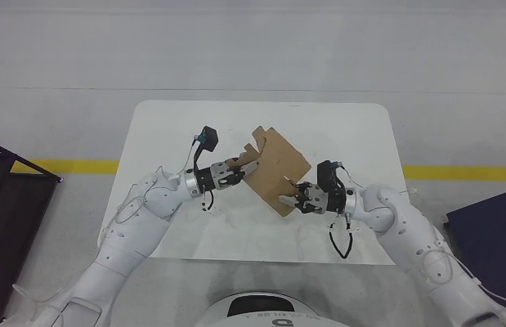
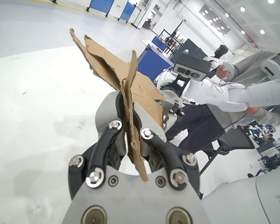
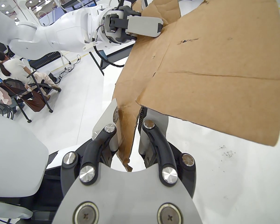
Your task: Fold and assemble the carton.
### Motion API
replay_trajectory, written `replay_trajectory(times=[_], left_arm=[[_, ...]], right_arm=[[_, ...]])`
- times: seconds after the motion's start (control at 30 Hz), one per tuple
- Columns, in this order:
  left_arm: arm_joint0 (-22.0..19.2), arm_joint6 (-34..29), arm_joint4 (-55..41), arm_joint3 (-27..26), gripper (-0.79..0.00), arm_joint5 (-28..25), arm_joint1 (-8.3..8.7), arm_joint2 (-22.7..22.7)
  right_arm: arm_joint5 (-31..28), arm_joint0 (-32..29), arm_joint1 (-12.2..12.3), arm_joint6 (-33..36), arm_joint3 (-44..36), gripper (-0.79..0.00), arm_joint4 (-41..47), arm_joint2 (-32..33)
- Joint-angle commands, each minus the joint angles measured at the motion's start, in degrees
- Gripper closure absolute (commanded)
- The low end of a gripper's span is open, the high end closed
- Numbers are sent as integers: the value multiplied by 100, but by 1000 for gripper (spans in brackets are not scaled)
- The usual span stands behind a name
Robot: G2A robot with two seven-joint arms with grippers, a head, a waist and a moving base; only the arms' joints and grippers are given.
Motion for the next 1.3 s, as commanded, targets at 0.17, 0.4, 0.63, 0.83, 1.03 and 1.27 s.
replay_trajectory(times=[0.17, 0.4, 0.63, 0.83, 1.03, 1.27], left_arm=[[1, 29, 37, 33, 0, 18, 10, -17], [0, 3, 79, -4, 0, 20, 20, -3], [11, 59, -9, 7, -785, 61, 40, -84], [56, 151, -133, 34, -785, -8, 96, -355], [144, 265, 605, -195, -785, 199, 203, -847], [791, 1064, 2852, -1430, -785, 1115, 315, -1450]], right_arm=[[0, -78, 28, -52, -65, -182, -82, 106], [131, -29, -8, 126, -165, -6, -166, -1], [292, -100, -13, -7, -320, 0, -641, 74], [289, -355, 32, -652, -643, 0, -1716, 322], [277, -568, 72, -1220, -739, 0, -2390, 515], [168, -679, 115, -1610, -887, 0, -2813, 707]])
